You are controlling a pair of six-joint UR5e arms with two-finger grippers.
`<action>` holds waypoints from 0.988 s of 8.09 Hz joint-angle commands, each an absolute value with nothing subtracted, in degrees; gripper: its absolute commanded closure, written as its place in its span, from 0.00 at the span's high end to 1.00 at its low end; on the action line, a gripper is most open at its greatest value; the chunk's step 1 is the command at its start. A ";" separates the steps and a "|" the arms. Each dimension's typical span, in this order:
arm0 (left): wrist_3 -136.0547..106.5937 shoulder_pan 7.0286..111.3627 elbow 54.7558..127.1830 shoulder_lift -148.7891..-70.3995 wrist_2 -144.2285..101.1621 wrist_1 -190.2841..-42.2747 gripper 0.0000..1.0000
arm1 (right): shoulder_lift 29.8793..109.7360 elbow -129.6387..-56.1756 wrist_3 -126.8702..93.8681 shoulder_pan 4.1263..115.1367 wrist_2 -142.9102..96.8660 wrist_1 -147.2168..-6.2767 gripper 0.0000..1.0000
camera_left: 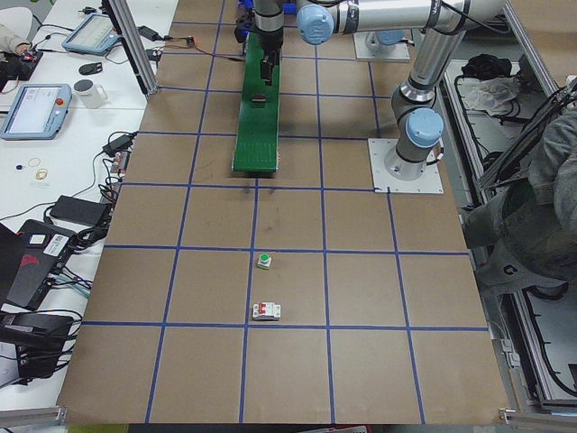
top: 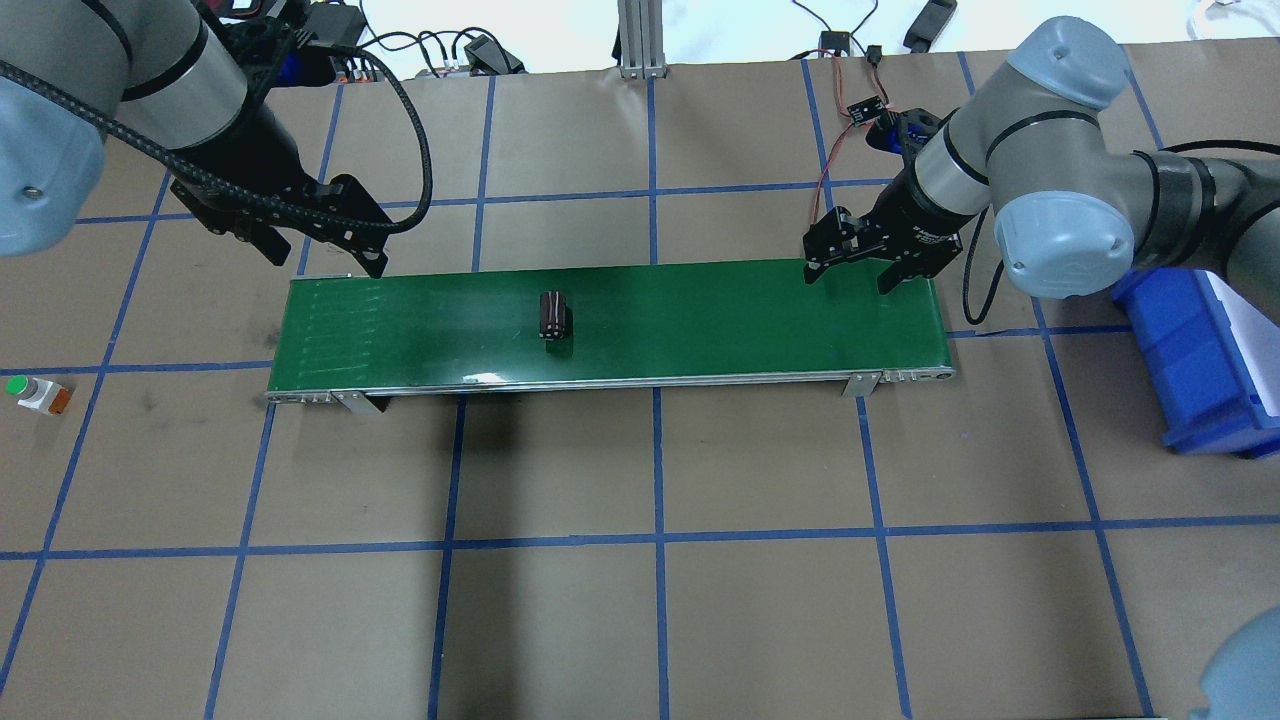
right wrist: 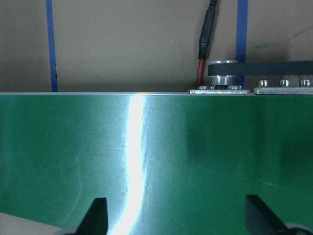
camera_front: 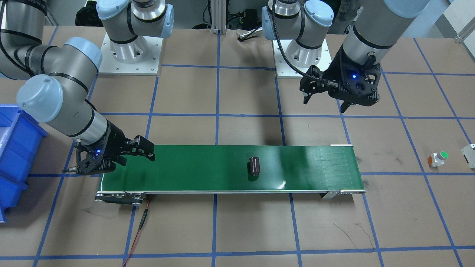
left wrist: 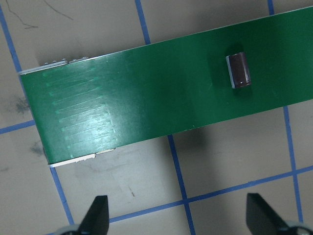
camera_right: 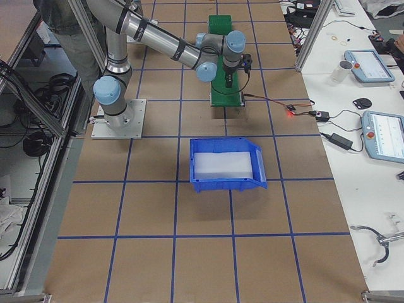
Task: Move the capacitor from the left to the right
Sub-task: 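Raise the left gripper away while the belt carries the capacitor toward the right gripper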
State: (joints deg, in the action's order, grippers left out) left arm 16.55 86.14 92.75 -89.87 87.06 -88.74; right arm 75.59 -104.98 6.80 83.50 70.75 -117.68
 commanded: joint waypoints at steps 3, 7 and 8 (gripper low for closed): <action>16.61 86.13 93.08 -89.56 91.56 -89.65 1.00 | 75.59 -105.03 6.68 83.50 71.81 -117.69 1.00; 16.26 86.13 93.16 -89.56 92.81 -89.82 1.00 | 75.59 -105.03 6.68 83.50 71.89 -117.69 1.00; 16.35 86.22 93.16 -89.65 92.90 -89.82 1.00 | 75.59 -105.03 6.07 83.50 71.89 -117.69 1.00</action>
